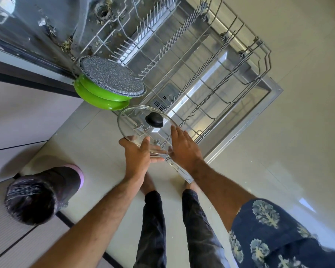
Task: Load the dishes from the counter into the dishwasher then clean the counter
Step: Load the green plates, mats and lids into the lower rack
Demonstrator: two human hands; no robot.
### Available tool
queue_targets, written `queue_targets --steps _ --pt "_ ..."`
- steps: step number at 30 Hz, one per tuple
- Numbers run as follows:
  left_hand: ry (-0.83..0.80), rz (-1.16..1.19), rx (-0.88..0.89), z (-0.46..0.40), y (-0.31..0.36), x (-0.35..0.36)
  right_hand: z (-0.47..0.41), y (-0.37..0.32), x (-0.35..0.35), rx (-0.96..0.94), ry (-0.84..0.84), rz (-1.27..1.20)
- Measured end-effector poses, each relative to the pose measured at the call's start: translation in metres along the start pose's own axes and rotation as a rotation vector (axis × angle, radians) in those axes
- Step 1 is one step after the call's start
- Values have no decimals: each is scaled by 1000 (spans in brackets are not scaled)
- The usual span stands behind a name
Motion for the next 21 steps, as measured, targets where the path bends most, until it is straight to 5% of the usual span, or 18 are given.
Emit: queue_targets --steps 21 --pt "9 -32 92 -4 2 1 5 -11 1 129 105 -45"
Point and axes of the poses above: each hand's wrist, its own z-axis away from the middle knuckle, its own x-axis out of the palm, y = z × x, the point moved 8 cm from there along -z, towards the middle knuckle, and after that the axes turned 14 degrees about -z, right-handed, at the moved point
